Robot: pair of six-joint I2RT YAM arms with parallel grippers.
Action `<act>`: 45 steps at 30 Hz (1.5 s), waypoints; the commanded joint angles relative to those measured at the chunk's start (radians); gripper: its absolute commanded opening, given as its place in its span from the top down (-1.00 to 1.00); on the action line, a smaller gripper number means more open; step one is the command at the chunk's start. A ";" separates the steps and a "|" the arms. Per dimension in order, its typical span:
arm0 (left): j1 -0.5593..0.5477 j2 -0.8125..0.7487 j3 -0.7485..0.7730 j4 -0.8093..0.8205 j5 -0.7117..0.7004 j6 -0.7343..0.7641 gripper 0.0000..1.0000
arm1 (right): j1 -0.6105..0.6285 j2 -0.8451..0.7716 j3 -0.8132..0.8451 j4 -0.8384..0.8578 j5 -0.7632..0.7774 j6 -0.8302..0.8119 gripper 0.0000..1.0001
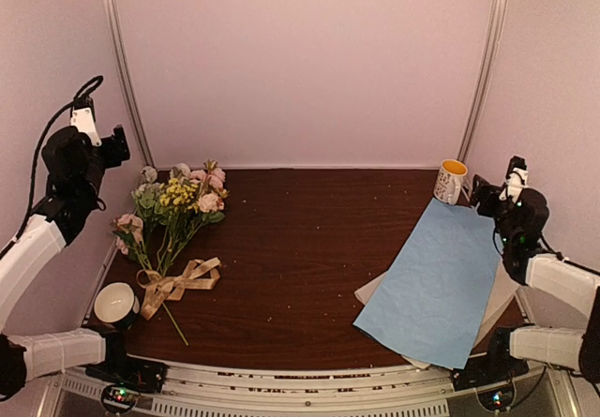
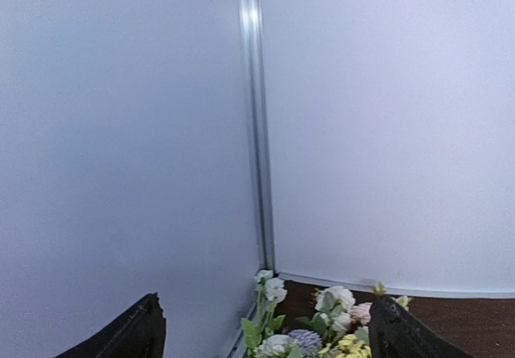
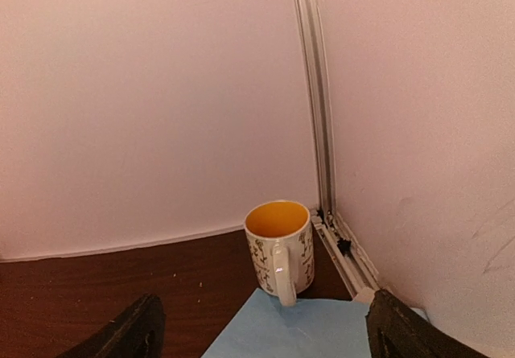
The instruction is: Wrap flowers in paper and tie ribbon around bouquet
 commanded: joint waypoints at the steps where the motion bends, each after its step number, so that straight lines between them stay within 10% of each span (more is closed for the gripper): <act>1: -0.108 0.041 0.129 -0.239 0.269 0.017 -0.79 | -0.008 -0.066 0.276 -0.833 0.236 0.215 -0.64; 7: -0.217 0.123 0.252 -0.461 0.523 0.057 -0.78 | -0.123 -0.018 0.368 -1.204 0.174 0.410 -0.76; 21: -0.295 0.221 0.220 -0.564 0.625 0.118 -0.81 | -0.315 0.339 0.363 -1.227 -0.068 0.500 -0.74; 26: -0.294 0.200 0.217 -0.581 0.573 0.162 -0.85 | -0.314 0.456 0.353 -1.147 -0.295 0.483 -0.36; 45: -0.345 0.321 0.210 -0.567 0.734 0.232 -0.58 | -0.206 0.501 0.348 -0.935 -0.569 0.488 -0.20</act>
